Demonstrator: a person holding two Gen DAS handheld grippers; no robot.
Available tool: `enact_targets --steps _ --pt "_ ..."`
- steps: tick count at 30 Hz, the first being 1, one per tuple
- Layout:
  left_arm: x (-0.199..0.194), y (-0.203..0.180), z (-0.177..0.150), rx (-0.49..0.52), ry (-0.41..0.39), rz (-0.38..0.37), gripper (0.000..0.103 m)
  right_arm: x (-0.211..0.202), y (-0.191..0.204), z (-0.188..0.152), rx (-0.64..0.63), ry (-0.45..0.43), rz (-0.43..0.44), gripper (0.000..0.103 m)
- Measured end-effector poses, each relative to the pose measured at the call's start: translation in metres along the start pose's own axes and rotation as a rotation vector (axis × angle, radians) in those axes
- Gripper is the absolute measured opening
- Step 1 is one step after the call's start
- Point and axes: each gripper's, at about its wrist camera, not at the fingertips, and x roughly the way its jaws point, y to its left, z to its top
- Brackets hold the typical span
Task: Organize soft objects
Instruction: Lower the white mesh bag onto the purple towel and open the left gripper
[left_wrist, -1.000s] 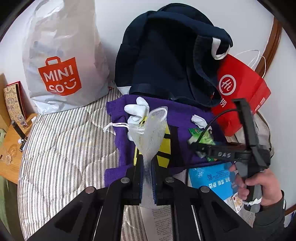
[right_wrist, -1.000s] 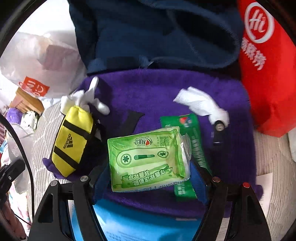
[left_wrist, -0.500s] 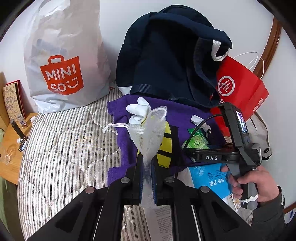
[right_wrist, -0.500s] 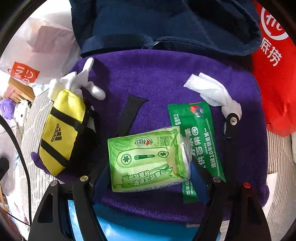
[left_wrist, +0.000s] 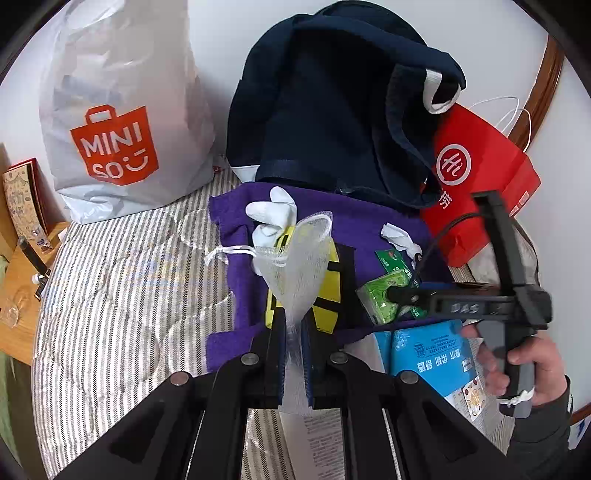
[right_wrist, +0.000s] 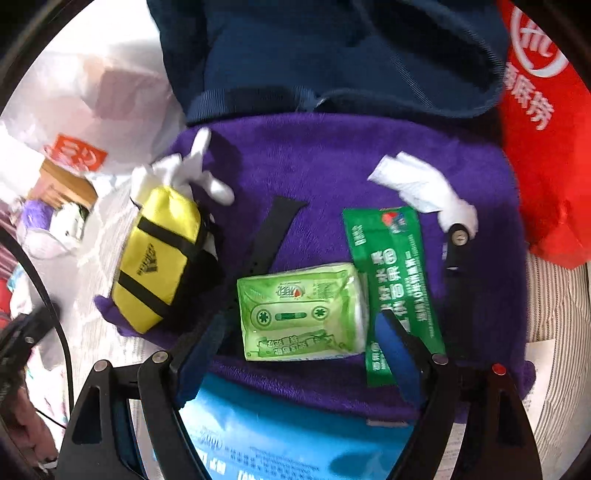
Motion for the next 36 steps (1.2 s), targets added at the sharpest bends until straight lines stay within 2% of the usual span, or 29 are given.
enact_targets --steps 5,10,17,25,30,36 --pt "0.006 -0.012 0.003 0.022 0.017 -0.001 0.008 -0.024 -0.021 -0.004 0.039 -0.057 0.009 0.083" --pt "0.022 -0.028 0.012 0.047 0.039 -0.014 0.008 -0.066 -0.053 -0.014 0.086 -0.138 0.02 0.083" --pt "0.049 -0.059 0.029 0.089 0.067 -0.056 0.008 -0.13 -0.096 -0.06 0.104 -0.237 -0.002 0.083" --pt "0.091 -0.086 0.042 0.136 0.121 -0.043 0.008 -0.146 -0.141 -0.106 0.166 -0.235 -0.093 0.083" --pt "0.119 -0.085 0.041 0.125 0.176 -0.015 0.008 -0.138 -0.158 -0.122 0.213 -0.206 -0.094 0.083" --pt "0.135 -0.08 0.036 0.102 0.221 0.001 0.01 -0.129 -0.163 -0.139 0.257 -0.179 -0.071 0.083"
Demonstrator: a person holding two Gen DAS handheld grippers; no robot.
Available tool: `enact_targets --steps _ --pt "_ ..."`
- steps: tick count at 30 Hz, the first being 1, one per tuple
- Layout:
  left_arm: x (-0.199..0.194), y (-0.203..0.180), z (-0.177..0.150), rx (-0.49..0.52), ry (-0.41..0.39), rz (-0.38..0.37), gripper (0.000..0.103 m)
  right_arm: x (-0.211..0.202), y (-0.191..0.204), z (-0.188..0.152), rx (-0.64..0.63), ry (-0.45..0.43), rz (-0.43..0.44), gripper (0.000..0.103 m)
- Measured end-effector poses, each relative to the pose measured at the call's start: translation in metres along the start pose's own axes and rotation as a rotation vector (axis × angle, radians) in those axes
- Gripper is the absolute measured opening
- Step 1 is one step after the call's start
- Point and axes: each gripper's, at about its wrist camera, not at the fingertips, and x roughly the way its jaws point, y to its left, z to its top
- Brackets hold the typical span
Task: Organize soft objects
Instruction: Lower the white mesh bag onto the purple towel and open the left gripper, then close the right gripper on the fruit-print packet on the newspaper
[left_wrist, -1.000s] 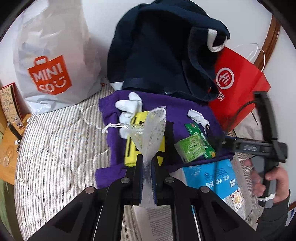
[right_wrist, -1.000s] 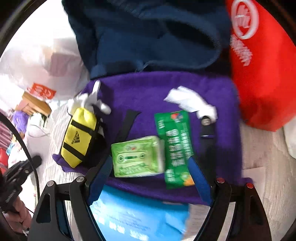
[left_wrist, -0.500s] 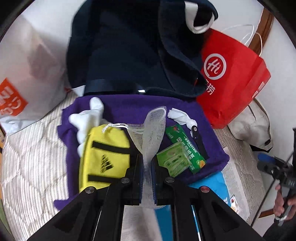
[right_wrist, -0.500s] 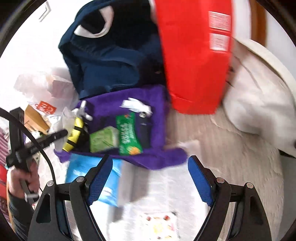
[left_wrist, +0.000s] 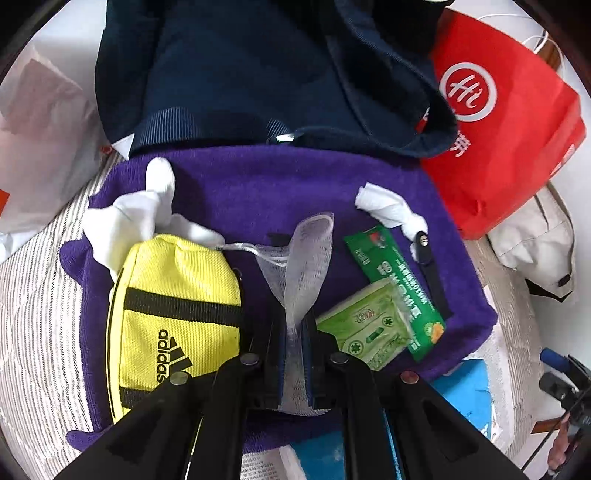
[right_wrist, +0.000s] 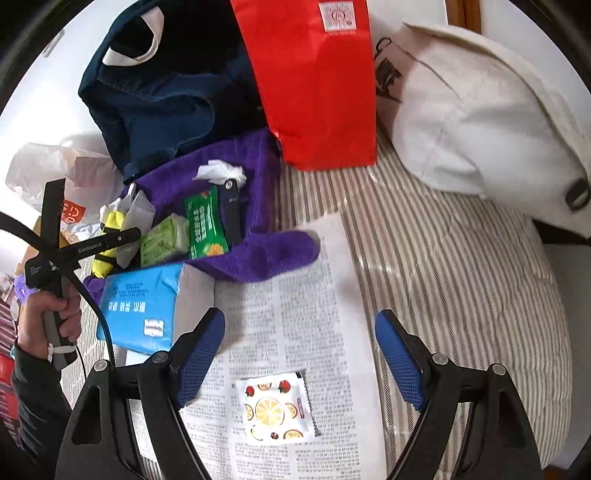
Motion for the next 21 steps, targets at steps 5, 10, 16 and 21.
enact_targets --steps 5,10,16,21 --pt "-0.002 -0.001 0.001 -0.005 0.0 -0.028 0.04 0.004 0.002 -0.009 -0.017 0.018 0.019 0.083" --pt "-0.007 -0.01 0.001 0.01 -0.009 -0.023 0.064 0.008 0.009 -0.018 -0.047 0.034 0.033 0.083" --pt "-0.023 -0.018 0.002 0.009 -0.037 0.0 0.075 0.012 0.013 -0.03 -0.086 0.06 0.01 0.083" --pt "-0.045 -0.021 -0.004 0.013 -0.07 0.011 0.076 0.018 0.013 -0.05 -0.123 0.099 -0.008 0.083"
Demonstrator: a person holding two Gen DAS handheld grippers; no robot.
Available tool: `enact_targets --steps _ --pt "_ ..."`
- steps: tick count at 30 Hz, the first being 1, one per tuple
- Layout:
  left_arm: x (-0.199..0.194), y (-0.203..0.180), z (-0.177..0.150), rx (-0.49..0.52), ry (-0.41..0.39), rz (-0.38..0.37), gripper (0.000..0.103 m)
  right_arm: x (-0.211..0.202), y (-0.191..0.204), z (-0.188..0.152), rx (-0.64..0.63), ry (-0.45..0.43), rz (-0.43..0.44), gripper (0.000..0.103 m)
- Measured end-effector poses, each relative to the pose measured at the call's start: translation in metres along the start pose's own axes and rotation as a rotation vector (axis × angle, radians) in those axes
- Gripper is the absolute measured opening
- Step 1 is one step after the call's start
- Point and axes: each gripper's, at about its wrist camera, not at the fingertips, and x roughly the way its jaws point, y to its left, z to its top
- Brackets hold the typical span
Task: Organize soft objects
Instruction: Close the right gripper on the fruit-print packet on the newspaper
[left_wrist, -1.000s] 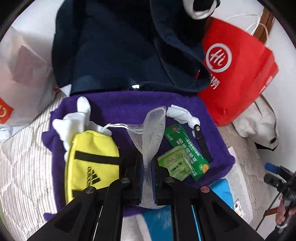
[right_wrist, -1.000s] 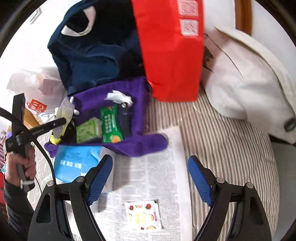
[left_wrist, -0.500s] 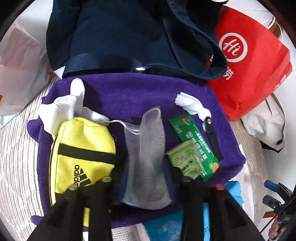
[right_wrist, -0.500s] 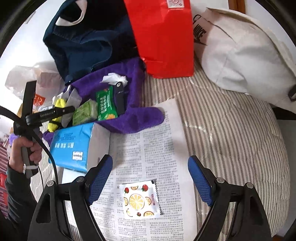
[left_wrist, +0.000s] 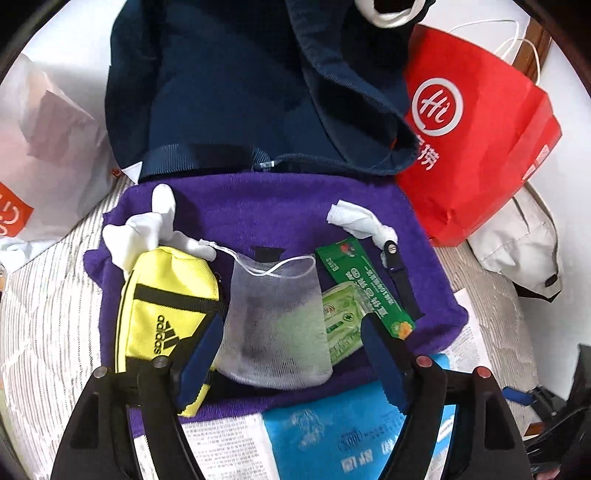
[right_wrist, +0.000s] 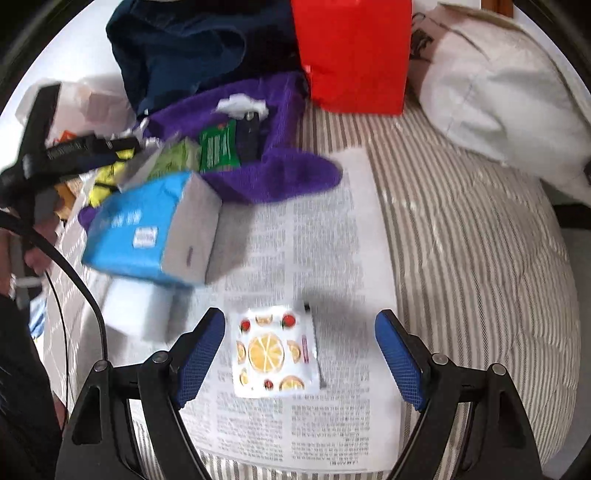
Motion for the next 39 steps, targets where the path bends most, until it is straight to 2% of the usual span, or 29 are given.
enact_targets --steps 9,13,18,21,23,25,26,35,39 --pt "-0.036 -0.003 -0.024 -0.002 -0.035 0.015 0.076 0.022 0.014 -0.029 -0.06 0.051 -0.009 0.083" --pt "-0.056 -0.002 -0.042 0.002 -0.054 0.026 0.076 0.027 0.025 -0.038 -0.122 0.012 -0.063 0.089" --pt "-0.076 0.005 -0.063 -0.023 -0.078 0.033 0.076 0.029 0.032 -0.05 -0.193 -0.07 -0.097 0.087" --pt "-0.084 0.01 -0.077 -0.041 -0.085 0.037 0.076 0.027 0.028 -0.052 -0.183 -0.102 -0.093 0.075" --pt "-0.087 0.011 -0.086 -0.048 -0.086 0.035 0.076 0.025 0.025 -0.051 -0.168 -0.113 -0.099 0.055" --pt "-0.088 0.012 -0.094 -0.057 -0.084 0.037 0.076 0.023 0.023 -0.048 -0.156 -0.12 -0.106 0.042" --pt "-0.089 0.012 -0.1 -0.062 -0.081 0.036 0.076 0.021 0.022 -0.047 -0.161 -0.121 -0.105 0.038" --pt "-0.081 -0.01 -0.144 -0.029 -0.036 0.021 0.077 0.015 0.013 -0.042 -0.123 -0.108 -0.053 0.037" --pt "-0.073 -0.027 -0.159 -0.016 -0.041 -0.002 0.084 0.005 0.008 -0.045 -0.083 -0.113 -0.034 0.037"
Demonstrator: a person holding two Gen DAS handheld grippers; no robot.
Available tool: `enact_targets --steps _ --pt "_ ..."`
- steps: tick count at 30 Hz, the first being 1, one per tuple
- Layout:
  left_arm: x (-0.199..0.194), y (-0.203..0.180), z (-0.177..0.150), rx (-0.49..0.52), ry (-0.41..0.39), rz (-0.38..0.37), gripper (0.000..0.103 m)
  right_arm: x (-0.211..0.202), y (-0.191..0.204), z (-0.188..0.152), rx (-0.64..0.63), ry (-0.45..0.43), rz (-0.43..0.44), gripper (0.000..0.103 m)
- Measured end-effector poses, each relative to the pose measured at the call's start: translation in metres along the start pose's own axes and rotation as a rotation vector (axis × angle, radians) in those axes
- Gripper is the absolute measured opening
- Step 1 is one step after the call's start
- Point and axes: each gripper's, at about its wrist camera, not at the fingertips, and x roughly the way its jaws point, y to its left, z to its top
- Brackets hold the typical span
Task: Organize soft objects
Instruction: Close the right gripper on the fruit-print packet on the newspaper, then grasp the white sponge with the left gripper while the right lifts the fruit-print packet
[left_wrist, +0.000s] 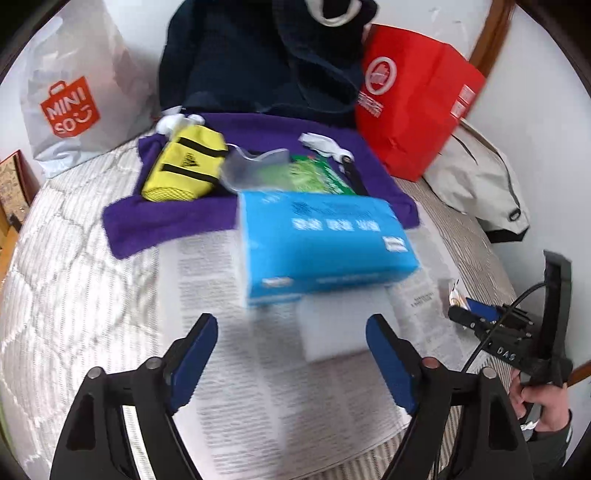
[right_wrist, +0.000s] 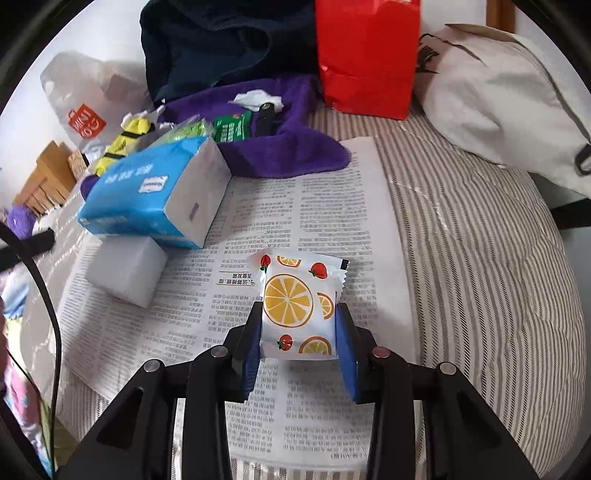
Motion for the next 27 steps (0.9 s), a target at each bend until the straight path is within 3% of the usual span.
enact_targets --steps 15,27 --pt "0.043 -0.051 -0.001 0.037 0.051 0.073 0.089 -0.058 -0.007 -0.015 0.004 -0.049 0.067 0.037" --pt "0.082 -0.062 -0.002 0.018 0.113 0.149 0.089 -0.064 -0.024 -0.025 0.013 -0.028 0.105 0.037"
